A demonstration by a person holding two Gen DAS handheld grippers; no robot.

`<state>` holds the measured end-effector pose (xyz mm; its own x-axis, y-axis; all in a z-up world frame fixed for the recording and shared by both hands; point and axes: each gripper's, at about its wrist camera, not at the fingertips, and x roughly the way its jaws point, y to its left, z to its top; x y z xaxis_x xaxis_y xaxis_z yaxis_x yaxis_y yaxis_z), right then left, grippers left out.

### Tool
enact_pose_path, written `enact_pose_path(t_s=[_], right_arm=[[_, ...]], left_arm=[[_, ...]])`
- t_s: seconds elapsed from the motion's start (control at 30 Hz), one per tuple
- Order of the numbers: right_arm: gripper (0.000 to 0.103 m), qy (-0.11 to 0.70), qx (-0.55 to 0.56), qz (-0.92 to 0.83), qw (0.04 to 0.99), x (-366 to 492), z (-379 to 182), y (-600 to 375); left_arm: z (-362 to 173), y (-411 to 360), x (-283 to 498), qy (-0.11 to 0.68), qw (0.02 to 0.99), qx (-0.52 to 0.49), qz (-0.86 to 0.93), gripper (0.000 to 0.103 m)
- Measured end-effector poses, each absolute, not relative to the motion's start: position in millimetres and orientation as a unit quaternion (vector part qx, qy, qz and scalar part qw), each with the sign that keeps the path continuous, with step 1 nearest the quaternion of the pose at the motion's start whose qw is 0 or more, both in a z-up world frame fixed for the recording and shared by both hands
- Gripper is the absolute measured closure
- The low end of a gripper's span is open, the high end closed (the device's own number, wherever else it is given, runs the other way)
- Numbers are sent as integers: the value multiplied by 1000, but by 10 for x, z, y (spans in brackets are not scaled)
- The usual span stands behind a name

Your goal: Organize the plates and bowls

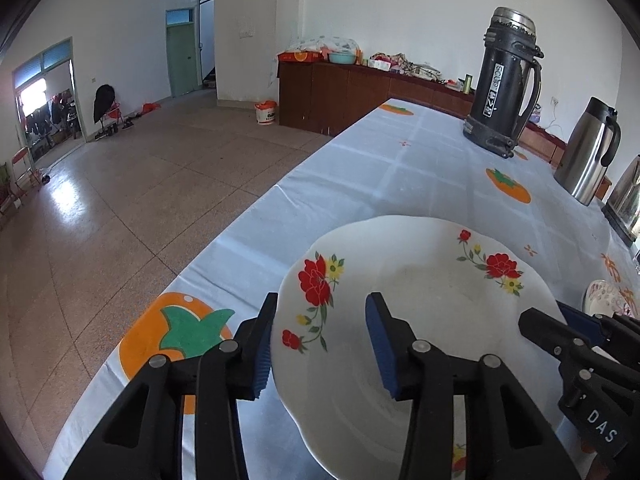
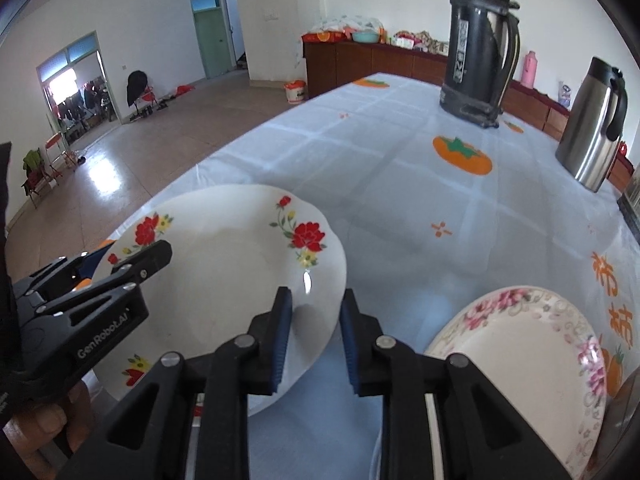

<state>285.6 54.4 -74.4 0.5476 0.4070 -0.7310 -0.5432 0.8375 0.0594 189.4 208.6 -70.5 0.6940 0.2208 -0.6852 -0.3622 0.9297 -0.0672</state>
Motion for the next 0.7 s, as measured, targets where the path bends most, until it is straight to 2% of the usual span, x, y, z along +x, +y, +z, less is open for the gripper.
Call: enact_pose_path(t_s=[0.17, 0.7], right_arm=[[80, 381, -84, 267, 881, 2799, -684, 500], [80, 358, -77, 269, 891, 2681, -643, 437]], left_arm=[[-683, 2071, 1891, 349, 919, -99, 155, 62], [-633, 2048, 1830, 328, 928, -96, 149, 62]])
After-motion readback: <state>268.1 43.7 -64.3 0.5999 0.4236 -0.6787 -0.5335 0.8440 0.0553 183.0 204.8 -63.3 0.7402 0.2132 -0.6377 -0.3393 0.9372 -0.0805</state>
